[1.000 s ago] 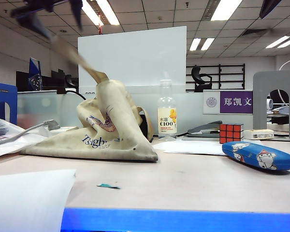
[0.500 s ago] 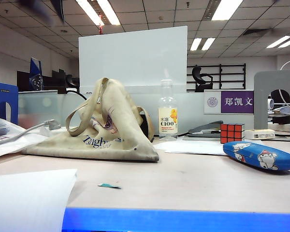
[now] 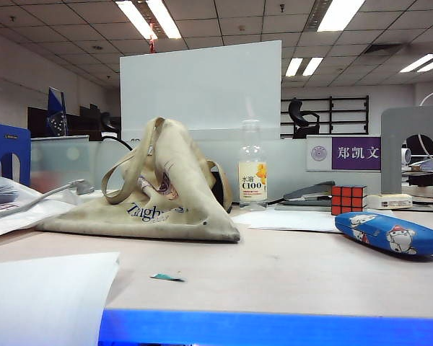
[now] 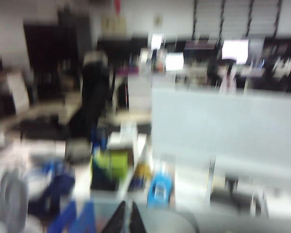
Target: Take the glasses case out of the canvas bag and put it on the table.
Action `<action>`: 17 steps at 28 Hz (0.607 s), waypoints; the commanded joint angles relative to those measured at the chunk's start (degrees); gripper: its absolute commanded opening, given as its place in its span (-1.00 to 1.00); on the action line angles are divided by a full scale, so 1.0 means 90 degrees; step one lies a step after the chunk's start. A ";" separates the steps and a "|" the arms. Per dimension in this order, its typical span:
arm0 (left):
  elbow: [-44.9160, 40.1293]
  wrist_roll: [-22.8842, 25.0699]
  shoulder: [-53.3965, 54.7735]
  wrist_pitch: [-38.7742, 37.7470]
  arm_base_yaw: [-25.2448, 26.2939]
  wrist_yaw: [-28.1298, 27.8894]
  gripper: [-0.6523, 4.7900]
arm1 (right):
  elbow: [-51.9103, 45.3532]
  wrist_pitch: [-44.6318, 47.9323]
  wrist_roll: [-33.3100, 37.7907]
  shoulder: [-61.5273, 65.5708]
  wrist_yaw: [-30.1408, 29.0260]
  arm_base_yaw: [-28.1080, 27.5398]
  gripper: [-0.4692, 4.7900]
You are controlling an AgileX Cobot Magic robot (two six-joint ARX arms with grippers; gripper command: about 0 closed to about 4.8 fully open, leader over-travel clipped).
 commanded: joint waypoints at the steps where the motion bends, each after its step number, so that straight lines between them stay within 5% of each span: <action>1: -0.0440 -0.0301 0.0019 -0.0563 0.0619 0.0850 -0.78 | -0.0444 -0.1681 0.0017 -0.0865 0.0483 -0.0002 -0.83; 5: -0.2302 -0.0765 -0.0741 -0.0032 0.1290 0.0952 -0.78 | -0.1098 -0.2193 0.0848 -0.1042 0.0155 -0.0015 -0.83; 10: -0.3912 -0.0848 -0.2011 0.0291 0.1282 0.0998 -0.78 | -0.2693 0.0005 0.1005 -0.1039 -0.0794 -0.0019 -0.81; 17: -0.4709 -0.0826 -0.3521 0.0282 0.1297 0.1423 -0.78 | -0.4527 0.2907 0.1268 -0.1008 -0.1226 0.0005 -0.55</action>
